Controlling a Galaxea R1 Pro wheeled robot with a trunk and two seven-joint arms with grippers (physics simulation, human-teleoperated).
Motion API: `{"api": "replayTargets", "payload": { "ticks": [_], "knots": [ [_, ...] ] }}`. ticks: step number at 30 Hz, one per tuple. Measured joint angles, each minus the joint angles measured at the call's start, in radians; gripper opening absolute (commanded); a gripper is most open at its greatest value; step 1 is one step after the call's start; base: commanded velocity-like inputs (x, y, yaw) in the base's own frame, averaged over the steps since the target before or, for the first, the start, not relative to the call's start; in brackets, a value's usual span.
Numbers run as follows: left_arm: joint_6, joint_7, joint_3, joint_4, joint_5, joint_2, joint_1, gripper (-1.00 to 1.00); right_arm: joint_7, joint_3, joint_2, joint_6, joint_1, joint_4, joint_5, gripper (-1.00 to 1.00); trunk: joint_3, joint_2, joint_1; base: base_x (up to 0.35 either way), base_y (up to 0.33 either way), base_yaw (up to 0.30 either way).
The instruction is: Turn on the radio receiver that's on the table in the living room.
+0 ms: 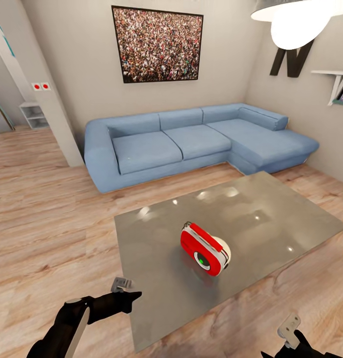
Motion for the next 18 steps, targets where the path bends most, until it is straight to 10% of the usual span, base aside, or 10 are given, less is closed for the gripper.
{"api": "replayTargets", "payload": {
  "ticks": [18],
  "knots": [
    [-0.014, -0.010, 0.001, -0.002, 0.003, 0.113, 0.007, -1.00, -0.007, -0.002, 0.001, 0.000, 0.000, 0.054, 0.005, 1.00, 0.029, 0.000, 0.000, 0.000, 0.000, 0.000]
  ]
}}
